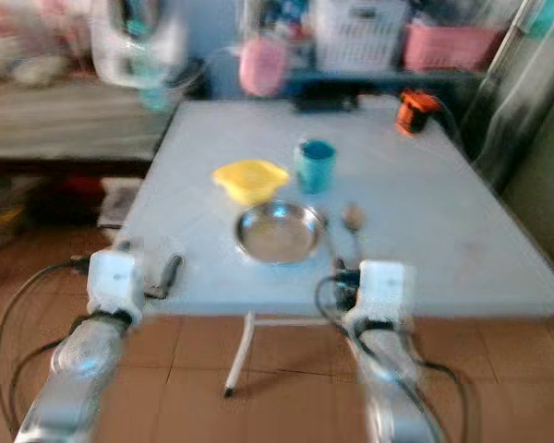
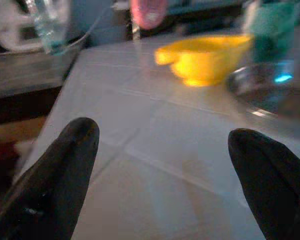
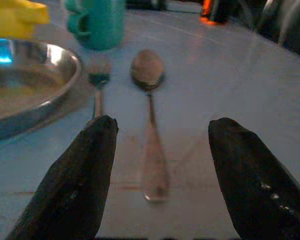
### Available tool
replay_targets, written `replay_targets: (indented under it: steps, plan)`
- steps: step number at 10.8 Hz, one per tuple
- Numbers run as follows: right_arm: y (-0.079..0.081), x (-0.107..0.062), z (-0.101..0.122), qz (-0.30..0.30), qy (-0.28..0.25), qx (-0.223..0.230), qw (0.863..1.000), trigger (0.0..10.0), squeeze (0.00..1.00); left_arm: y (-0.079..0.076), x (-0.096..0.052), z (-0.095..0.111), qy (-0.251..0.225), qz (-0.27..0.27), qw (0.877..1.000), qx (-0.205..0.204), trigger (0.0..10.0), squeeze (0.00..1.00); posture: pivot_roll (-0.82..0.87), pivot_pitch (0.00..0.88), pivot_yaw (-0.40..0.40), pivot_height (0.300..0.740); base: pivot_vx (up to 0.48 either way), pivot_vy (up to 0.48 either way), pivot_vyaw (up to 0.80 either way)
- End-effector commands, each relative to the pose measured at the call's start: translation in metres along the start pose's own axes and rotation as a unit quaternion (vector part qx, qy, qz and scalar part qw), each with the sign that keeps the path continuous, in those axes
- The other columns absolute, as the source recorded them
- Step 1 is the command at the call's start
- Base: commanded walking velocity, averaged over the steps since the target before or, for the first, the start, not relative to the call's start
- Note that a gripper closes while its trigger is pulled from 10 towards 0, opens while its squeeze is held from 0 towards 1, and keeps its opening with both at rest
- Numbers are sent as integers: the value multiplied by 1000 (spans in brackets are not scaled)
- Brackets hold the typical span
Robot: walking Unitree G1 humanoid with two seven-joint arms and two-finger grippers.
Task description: Setting the table
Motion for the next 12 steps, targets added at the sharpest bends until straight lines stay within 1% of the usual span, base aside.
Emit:
replay_targets:
  steps: [1, 3, 4, 7, 8, 9, 10, 11, 12]
  plan:
    - [11, 1, 9, 11, -15, 8, 1000, 10000, 0, 13, -4, 3, -4, 17, 1000, 18, 10000, 0, 76, 0, 33, 740, 0, 0, 0]
    - [11, 1, 9, 14, -17, 4, 1000, 10000, 0, 11, -7, 1, -4, 25, 1000, 12, 10000, 0, 78, 0, 26, 740, 0, 0, 0]
    - [11, 1, 10, 17, -19, 4, 1000, 10000, 0, 14, -7, 1, -6, 32, 999, 13, 10000, 0, 81, 0, 23, 740, 0, 0, 0]
    - [12, 6, 20, 24, -29, 12, 999, 10000, 0, 13, -8, 3, -9, 32, 999, 16, 10000, 0, 87, 0, 16, 740, 0, 0, 0]
    - [10, 9, 24, 22, -29, 29, 999, 10000, 0, 9, -8, 4, -5, 13, 1000, -4, 10000, 0, 87, 0, 16, 740, 0, 0, 0]
    - [8, 17, 32, 24, -34, 39, 998, 10000, 0, -3, -7, 6, 0, -44, 998, -34, 10000, 0, 82, 0, 13, 740, 0, 0, 0]
    - [8, 20, 36, 27, -36, 41, 998, 10000, 0, -5, -6, 6, 0, -53, 998, -32, 10000, 0, 81, 0, 8, 740, 0, 0, 0]
    - [10, 26, 44, 32, -34, 55, 997, 10000, 0, -11, -5, 9, 2, -81, 996, -27, 10000, 0, 79, 0, 4, 740, 0, 0, 0]
    - [10, 29, 46, 31, -29, 73, 996, 10000, 0, -16, -7, 11, 3, -103, 994, -22, 10000, 0, 79, 0, 4, 740, 0, 0, 0]
Point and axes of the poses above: a point about 5 cm out from each wrist's last joint towards the gripper, its own x axis pointing out of the wrist towards the gripper, its own z axis along the axis of the wrist's last joint, y = z × x, the point moved 5 cm from there along x, pointing out of the wrist towards the gripper, and after that the axes turned 3 degrees about -x, right-handed, at the moved point
